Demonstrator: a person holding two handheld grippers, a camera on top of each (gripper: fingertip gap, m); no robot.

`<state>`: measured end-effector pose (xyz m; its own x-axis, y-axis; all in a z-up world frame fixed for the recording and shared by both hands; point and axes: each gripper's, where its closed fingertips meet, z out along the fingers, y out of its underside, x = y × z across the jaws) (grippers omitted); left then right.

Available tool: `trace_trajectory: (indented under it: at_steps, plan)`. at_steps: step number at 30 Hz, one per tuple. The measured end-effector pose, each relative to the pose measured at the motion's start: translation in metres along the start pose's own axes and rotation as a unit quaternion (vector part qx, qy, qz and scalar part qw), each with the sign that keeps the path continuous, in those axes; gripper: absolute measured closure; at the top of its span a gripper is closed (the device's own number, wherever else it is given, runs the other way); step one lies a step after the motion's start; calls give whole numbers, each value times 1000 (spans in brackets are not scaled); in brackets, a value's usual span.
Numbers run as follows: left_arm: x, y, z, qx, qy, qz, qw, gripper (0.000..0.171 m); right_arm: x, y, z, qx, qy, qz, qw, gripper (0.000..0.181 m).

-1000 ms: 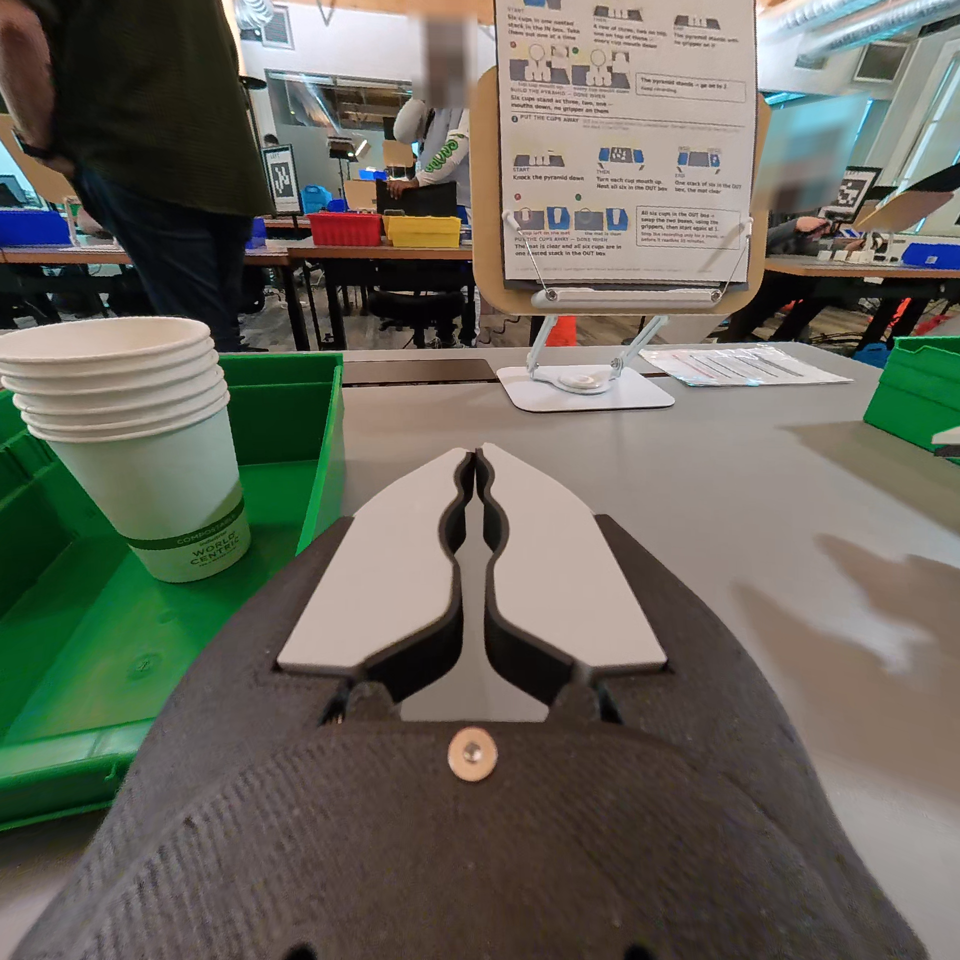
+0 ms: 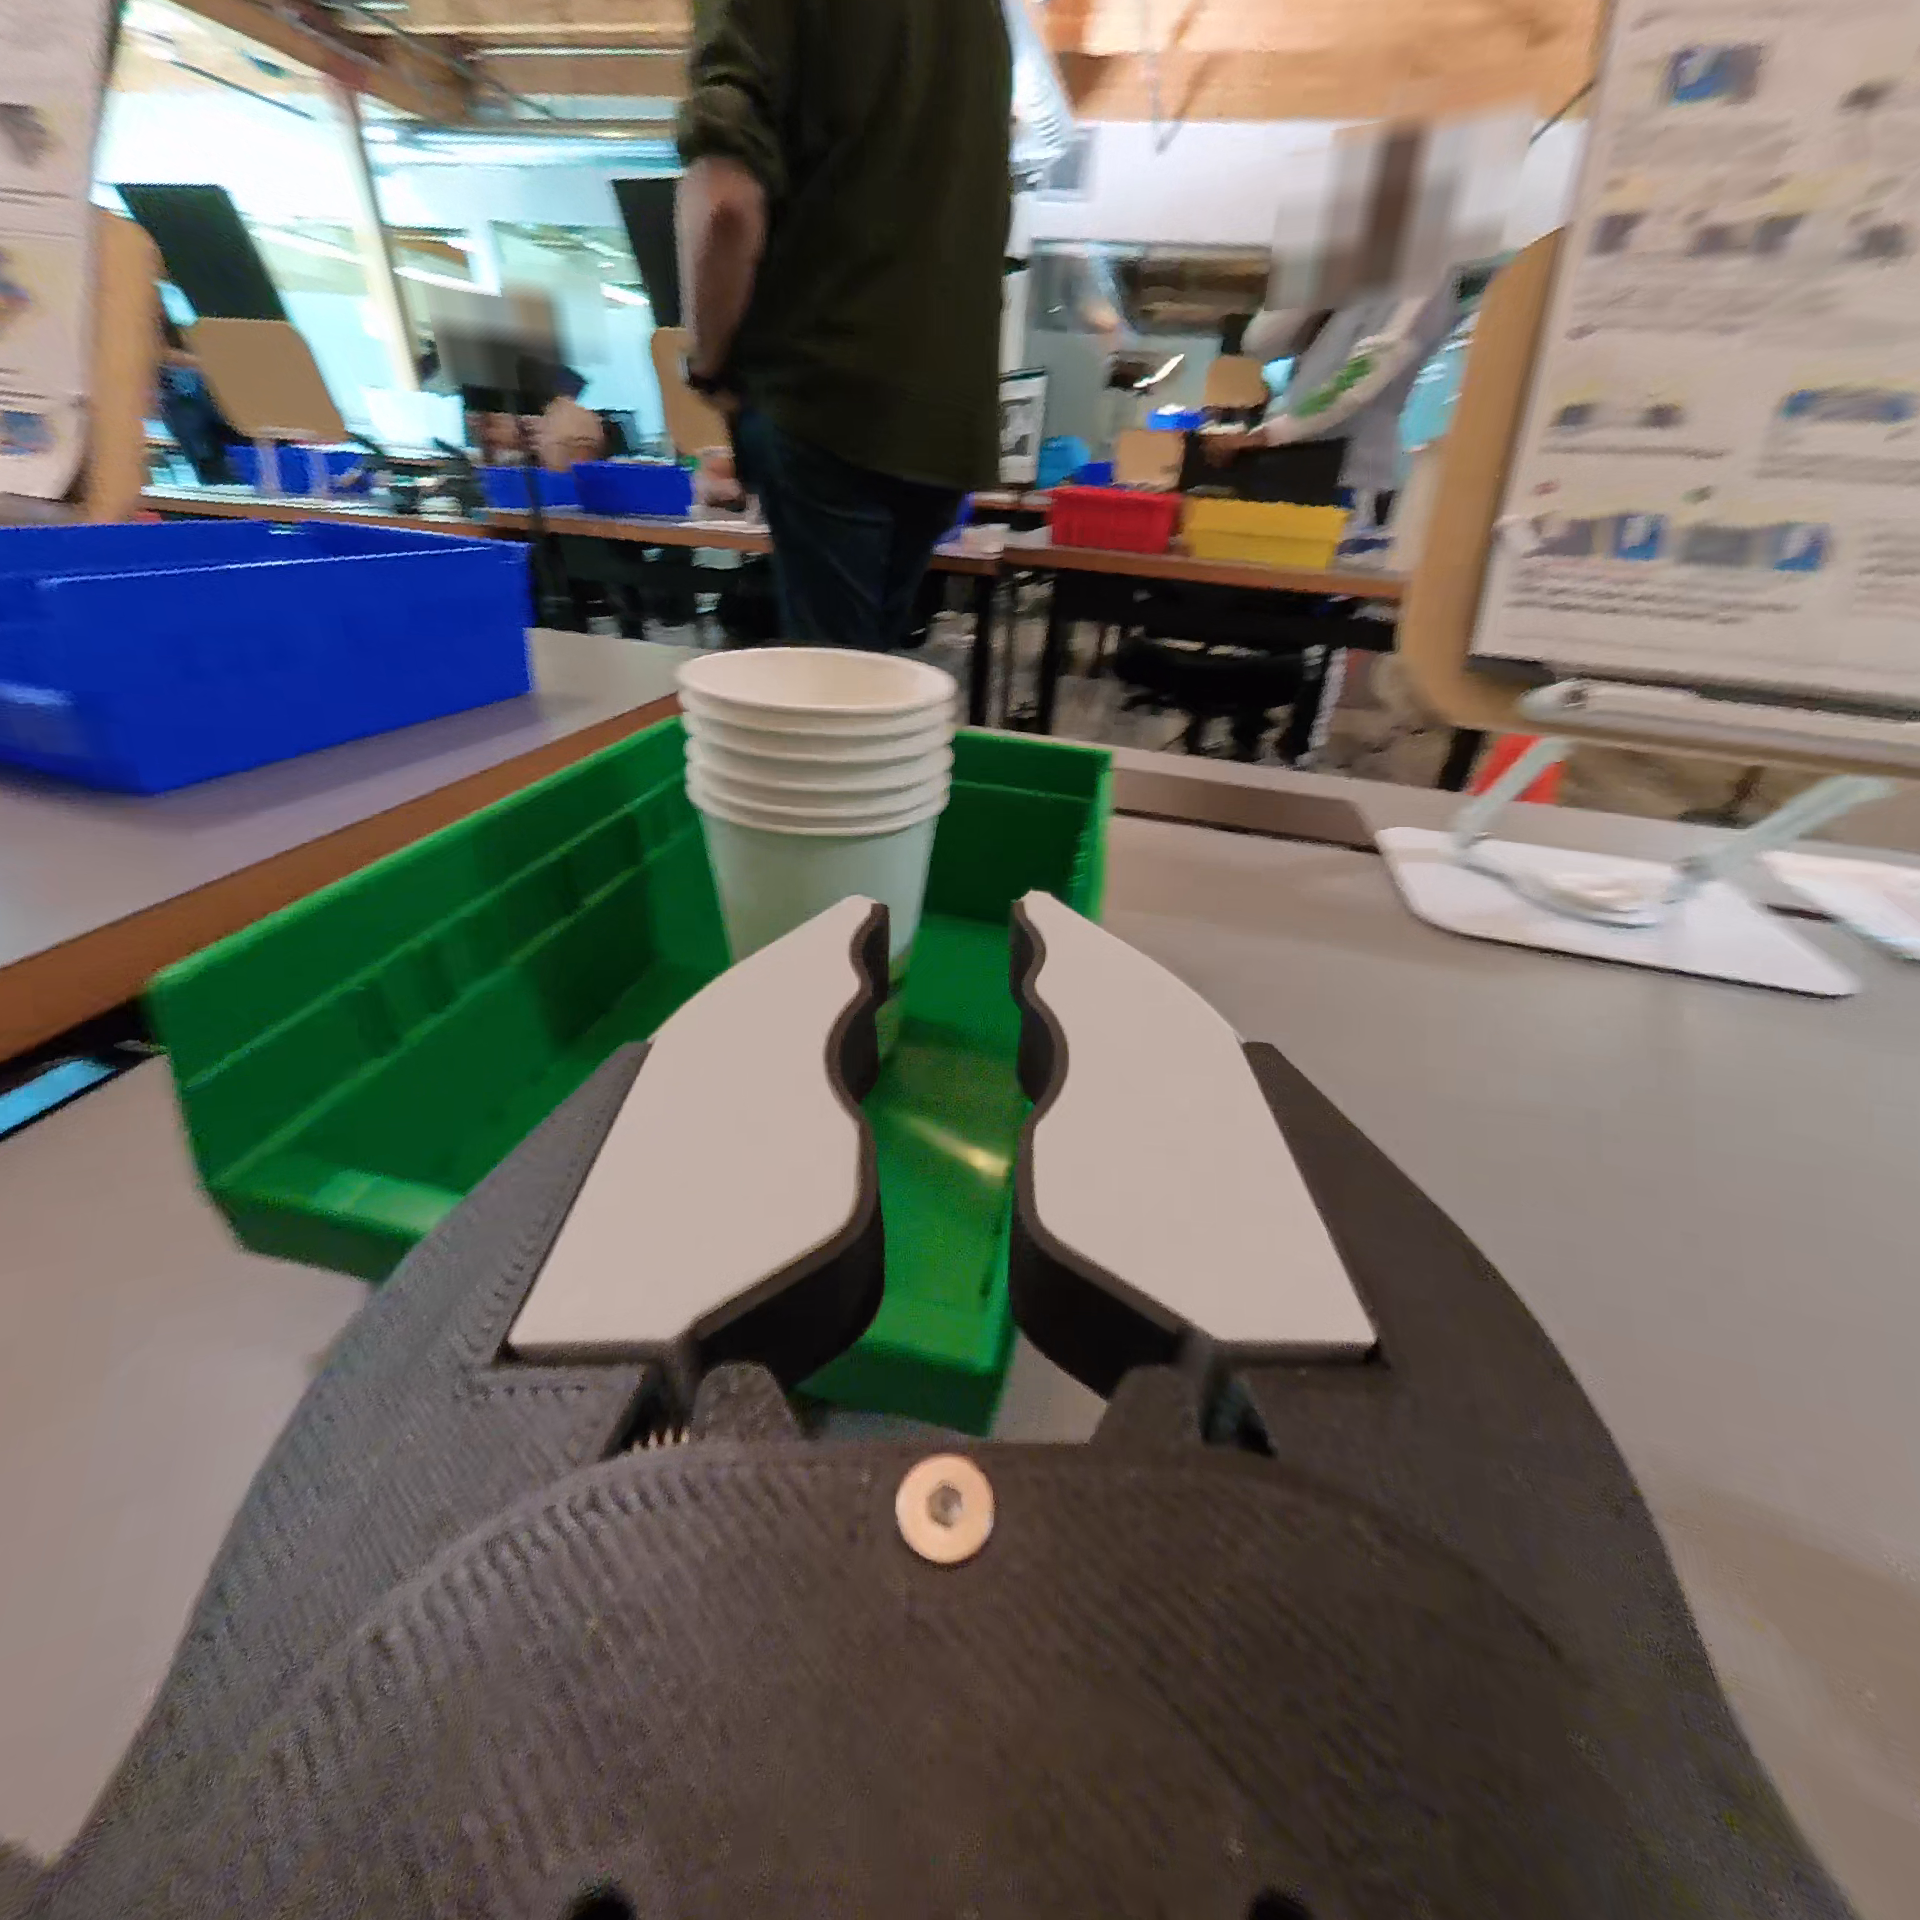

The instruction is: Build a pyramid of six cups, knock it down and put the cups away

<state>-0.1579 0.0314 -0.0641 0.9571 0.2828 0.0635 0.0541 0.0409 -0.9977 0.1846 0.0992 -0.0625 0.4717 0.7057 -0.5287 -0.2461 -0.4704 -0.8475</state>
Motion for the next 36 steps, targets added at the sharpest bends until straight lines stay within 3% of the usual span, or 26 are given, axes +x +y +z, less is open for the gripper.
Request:
trace_trajectory:
  at_steps: [3,8,10,13,17,21,25,26,36]
  plan:
    - [-16,5,2,-16,-32,-9,999,146,-49,5,53,-17,-55,-34,998,164]
    - [-38,12,9,-36,-40,-49,997,146,-134,28,173,-100,-117,-202,967,156]
    - [-48,13,13,-43,-37,-61,997,147,-166,34,215,-125,-136,-295,938,159]
    - [-59,15,23,-53,-27,-91,994,147,-187,42,271,-152,-131,-460,865,161]
    - [-64,16,35,-68,-6,-123,990,147,-187,68,323,-220,-157,-529,804,159]
    - [-65,20,42,-83,15,-169,982,146,-186,81,349,-232,-181,-591,751,164]
    - [-62,22,46,-92,36,-218,971,146,-183,93,365,-268,-180,-598,734,165]
    - [-61,23,47,-93,40,-226,969,146,-182,95,367,-277,-178,-601,729,173]
    - [-52,21,46,-92,40,-199,975,146,-192,88,357,-272,-183,-594,735,178]
